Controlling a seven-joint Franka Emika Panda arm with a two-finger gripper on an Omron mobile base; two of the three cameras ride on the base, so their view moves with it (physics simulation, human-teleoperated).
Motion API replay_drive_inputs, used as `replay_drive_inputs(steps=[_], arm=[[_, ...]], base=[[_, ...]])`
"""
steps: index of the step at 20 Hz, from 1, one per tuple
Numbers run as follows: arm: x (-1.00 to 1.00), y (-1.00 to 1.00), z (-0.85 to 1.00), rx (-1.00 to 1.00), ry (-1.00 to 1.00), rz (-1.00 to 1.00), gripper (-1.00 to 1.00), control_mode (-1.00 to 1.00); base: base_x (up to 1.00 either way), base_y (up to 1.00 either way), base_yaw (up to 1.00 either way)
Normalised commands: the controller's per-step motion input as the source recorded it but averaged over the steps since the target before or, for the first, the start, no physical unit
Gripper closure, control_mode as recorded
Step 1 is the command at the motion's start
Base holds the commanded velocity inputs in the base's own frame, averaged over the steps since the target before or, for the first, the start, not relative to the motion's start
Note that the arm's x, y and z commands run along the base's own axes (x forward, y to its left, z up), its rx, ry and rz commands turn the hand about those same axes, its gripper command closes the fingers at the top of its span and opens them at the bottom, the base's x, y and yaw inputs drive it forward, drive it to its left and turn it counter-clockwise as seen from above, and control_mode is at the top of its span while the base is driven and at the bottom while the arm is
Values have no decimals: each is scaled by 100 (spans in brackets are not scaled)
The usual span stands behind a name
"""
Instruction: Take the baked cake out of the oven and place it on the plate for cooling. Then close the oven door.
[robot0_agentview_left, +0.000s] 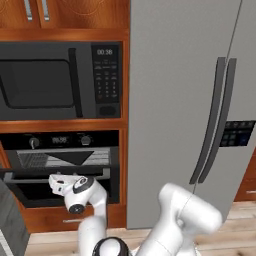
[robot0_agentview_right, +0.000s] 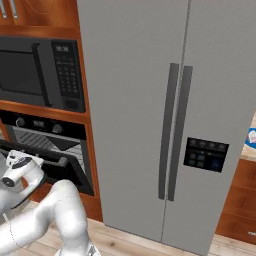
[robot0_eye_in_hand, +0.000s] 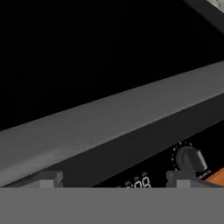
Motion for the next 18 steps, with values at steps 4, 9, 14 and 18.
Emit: replay_drive_inputs(steps=[4,9,14,18], arm=[[100,-19,-8,-10,-1,-16,-100,-100],[100,-30,-1,-6,0,-14,-100,-100],[100,-35,-8,-5,0,-13,-100,-100],[100,-33,-15,-7,0,-14,-100,-100]], base=[[0,0,0],[0,0,0],[0,0,0],[0,0,0]])
